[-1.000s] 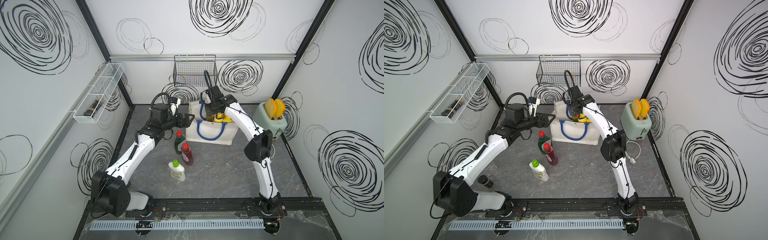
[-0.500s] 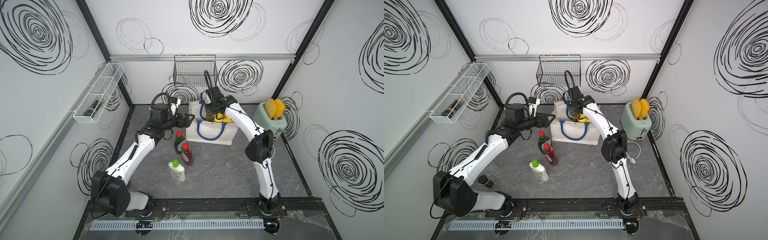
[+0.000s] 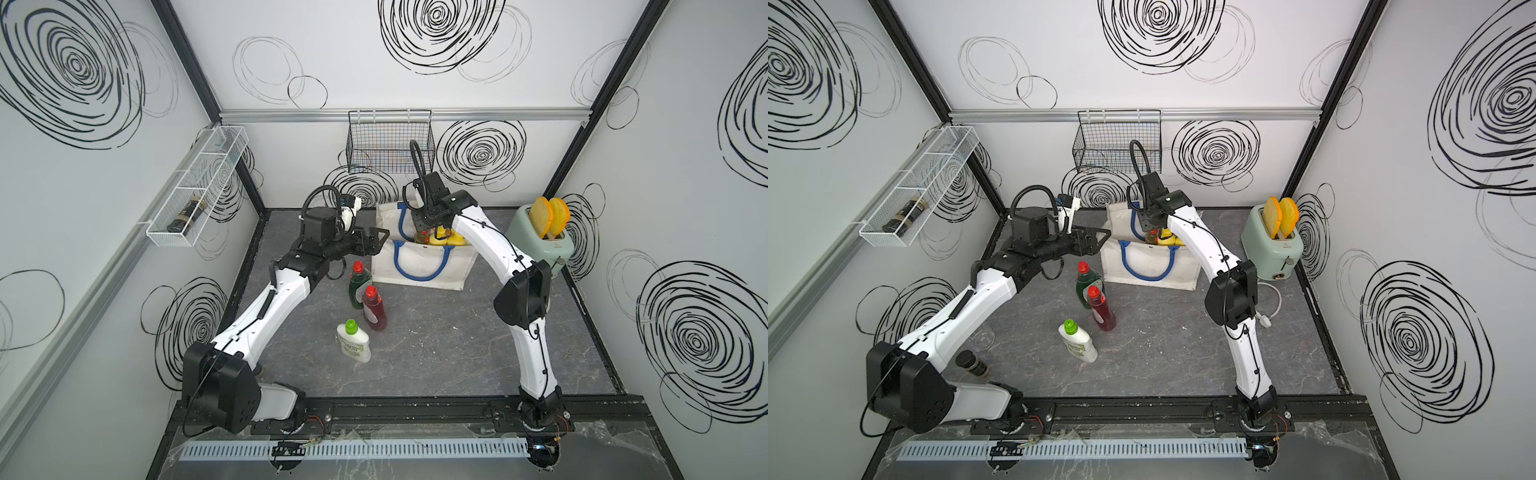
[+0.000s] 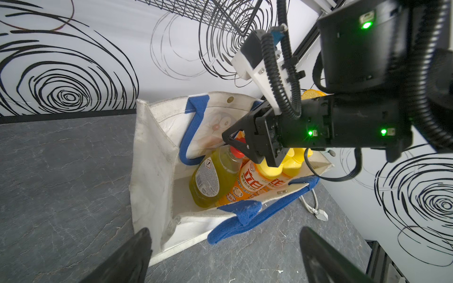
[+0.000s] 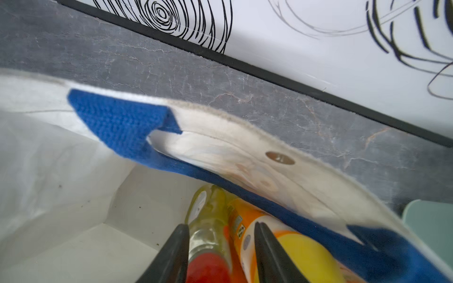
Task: Pack dish soap into the shopping bag
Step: Place the bottle of dish soap in the shopping bag.
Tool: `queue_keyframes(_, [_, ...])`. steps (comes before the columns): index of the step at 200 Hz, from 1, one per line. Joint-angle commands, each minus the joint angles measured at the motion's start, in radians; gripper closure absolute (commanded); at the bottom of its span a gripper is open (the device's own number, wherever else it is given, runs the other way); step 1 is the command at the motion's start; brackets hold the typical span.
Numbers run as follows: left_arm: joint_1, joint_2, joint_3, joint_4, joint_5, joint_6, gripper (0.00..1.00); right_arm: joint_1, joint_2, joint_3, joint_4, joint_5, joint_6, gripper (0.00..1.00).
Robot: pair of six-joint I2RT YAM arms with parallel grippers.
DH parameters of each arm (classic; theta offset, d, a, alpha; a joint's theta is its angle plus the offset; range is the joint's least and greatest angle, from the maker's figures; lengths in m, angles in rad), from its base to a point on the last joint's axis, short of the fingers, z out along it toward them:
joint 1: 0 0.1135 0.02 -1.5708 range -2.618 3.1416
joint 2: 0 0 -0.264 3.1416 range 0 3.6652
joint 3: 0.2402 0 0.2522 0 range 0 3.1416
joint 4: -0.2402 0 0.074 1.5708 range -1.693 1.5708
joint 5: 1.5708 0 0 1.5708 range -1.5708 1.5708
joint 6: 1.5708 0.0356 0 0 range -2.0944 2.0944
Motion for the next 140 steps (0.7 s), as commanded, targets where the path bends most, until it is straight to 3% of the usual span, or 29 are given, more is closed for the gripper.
queue_keyframes(1, [-0.003, 0.007, 0.015, 0.026, -0.002, 0.015, 0.04, -0.006, -0.068, -0.008, 0.015, 0.03, -0.013, 0.42])
queue_keyframes(85, [-0.007, 0.009, 0.016, 0.023, -0.007, 0.02, 0.04, 0.0, -0.102, -0.003, 0.044, -0.002, -0.027, 0.35])
queue_keyframes(140, [-0.038, 0.021, 0.035, -0.01, -0.068, 0.051, 0.04, 0.009, -0.193, -0.026, 0.047, -0.077, -0.047, 0.32])
